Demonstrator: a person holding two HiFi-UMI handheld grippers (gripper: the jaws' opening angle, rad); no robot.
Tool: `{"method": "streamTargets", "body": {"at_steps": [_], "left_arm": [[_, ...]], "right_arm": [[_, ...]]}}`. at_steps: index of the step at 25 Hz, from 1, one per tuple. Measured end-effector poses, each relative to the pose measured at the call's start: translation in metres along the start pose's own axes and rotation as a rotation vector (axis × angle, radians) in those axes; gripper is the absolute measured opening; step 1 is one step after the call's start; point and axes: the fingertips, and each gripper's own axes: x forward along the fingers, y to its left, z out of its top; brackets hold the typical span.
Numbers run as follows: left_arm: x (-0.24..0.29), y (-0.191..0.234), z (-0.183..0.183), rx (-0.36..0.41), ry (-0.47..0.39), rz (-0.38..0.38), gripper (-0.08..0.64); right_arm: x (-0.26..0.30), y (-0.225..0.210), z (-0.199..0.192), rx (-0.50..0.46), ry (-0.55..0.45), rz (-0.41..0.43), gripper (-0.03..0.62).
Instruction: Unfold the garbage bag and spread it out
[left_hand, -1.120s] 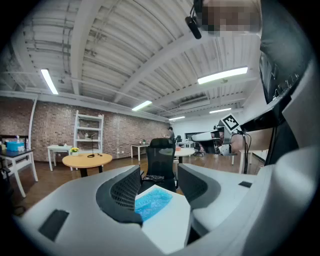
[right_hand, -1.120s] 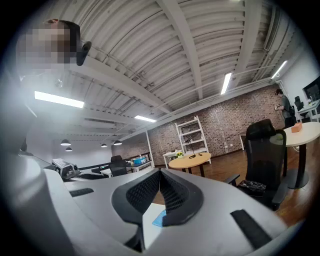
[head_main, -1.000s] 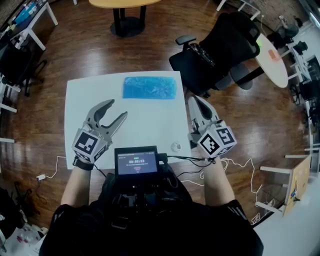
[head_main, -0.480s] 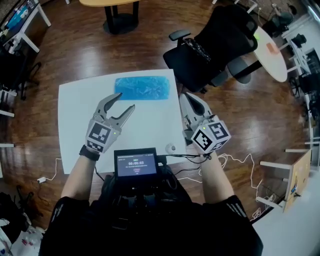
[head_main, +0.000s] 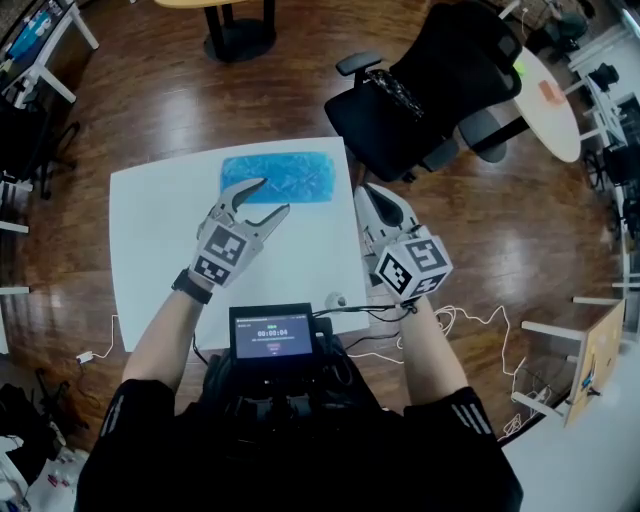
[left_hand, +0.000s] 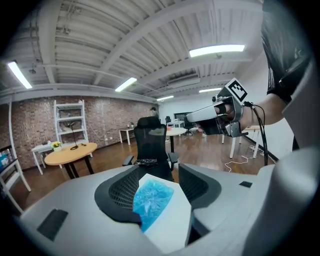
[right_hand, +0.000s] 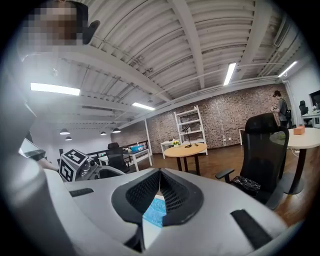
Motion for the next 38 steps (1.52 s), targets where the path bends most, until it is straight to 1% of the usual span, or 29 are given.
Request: {"method": "streamTargets", "body": {"at_steps": [2, 5, 6, 11, 13, 16, 22, 28, 31, 34, 38], "left_arm": [[0.014, -0.003, -0.009, -0.006, 0.022, -0.022, 0.252], [0.037, -0.009, -0.03, 0.022, 0.076, -0.046, 0.302], [0.045, -0.011, -0.04, 0.027, 0.101, -0.052, 0.304], [0.08, -0.022, -0.074, 0.064, 0.21, -0.076, 0.304], [0.095, -0.026, -0.087, 0.065, 0.25, -0.094, 0.304], [0.117, -0.032, -0.109, 0.075, 0.306, -0.118, 0.304], [0.153, -0.038, -0.142, 0.153, 0.392, -0.147, 0.304], [0.177, -0.04, -0.181, 0.142, 0.481, -0.171, 0.304], [0.189, -0.044, -0.212, 0.17, 0.543, -0.188, 0.303], [0.202, -0.043, -0.222, 0.212, 0.571, -0.177, 0.288], [0.216, -0.042, -0.227, 0.248, 0.592, -0.189, 0.287]], "right_arm": [[0.004, -0.006, -0.005, -0.005, 0.007, -0.009, 0.025], [0.009, -0.013, -0.011, -0.015, 0.022, -0.02, 0.048], [0.011, -0.016, -0.013, -0.012, 0.026, -0.022, 0.049], [0.013, -0.029, -0.027, 0.001, 0.047, -0.032, 0.087], [0.015, -0.034, -0.033, 0.006, 0.06, -0.036, 0.092], [0.018, -0.04, -0.042, 0.026, 0.074, -0.029, 0.092], [0.03, -0.047, -0.055, 0.045, 0.1, -0.003, 0.094], [0.045, -0.049, -0.065, 0.054, 0.121, 0.017, 0.094], [0.05, -0.052, -0.071, 0.068, 0.13, 0.016, 0.094], [0.054, -0.059, -0.079, 0.09, 0.137, 0.016, 0.094], [0.056, -0.066, -0.088, 0.103, 0.159, 0.019, 0.092]]}}
